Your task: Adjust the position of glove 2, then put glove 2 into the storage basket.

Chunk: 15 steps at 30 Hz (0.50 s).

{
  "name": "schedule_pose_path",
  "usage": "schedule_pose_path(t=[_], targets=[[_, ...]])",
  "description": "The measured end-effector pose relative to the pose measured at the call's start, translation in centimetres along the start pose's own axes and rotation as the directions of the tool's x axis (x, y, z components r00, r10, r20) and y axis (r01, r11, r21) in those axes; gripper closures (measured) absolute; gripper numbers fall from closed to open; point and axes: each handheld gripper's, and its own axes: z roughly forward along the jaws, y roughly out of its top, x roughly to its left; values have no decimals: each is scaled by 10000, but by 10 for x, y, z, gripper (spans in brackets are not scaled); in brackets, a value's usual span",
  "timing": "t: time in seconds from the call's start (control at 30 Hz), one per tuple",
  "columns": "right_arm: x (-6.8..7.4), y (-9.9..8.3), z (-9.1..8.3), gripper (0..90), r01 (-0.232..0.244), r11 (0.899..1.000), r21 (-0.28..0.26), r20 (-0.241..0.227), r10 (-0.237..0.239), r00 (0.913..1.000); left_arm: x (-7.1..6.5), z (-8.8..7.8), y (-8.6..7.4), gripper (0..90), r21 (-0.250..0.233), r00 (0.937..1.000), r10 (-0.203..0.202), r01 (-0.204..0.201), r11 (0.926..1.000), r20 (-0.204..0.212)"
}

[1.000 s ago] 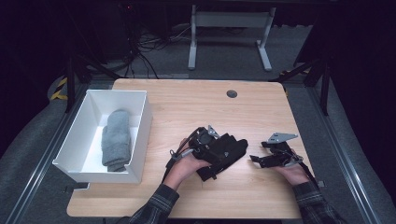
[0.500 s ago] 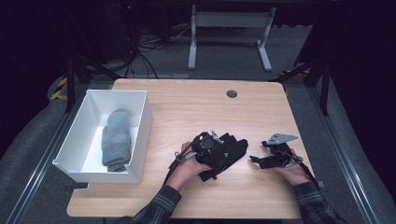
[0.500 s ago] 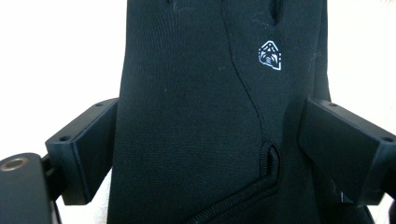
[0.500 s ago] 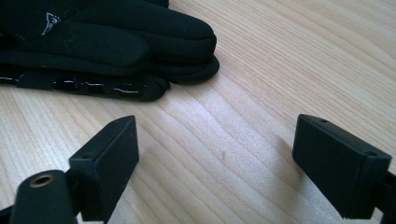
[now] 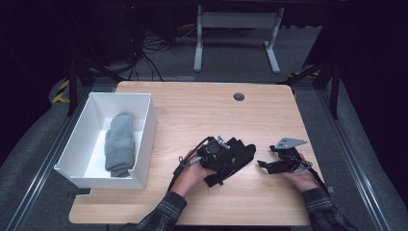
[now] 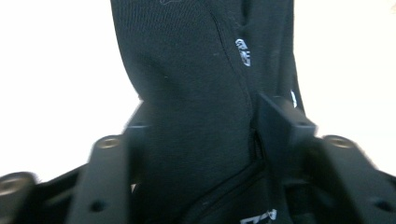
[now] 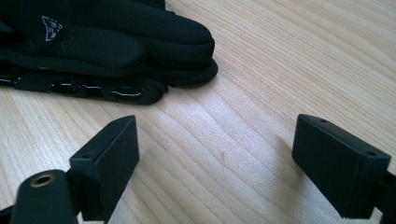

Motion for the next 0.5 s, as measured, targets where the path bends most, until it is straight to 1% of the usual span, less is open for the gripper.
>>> schedule_pose_path(t=[0.07,0.13,0.2,0.33,0.4,0.5], targets=[[0,0,0,152,0,10000,2,2,0,10000,1,0,0,572,-13,9998,-51,52,10000,213],[0,0,0,152,0,10000,1,0,0,10000,2,-1,0,630,-17,9991,-198,199,9998,369],[0,0,0,152,-2,10000,2,1,2,10000,3,-2,0,668,33,9984,-309,307,9995,482],[0,0,0,153,-5,10000,0,3,5,10000,4,-3,2,701,48,9964,-587,585,9983,614],[0,0,0,153,-6,10000,0,3,6,10000,5,-6,2,709,94,9940,-793,788,9968,751],[0,0,0,154,-14,10000,-4,4,14,10000,5,-12,3,711,94,9938,-804,799,9968,764]])
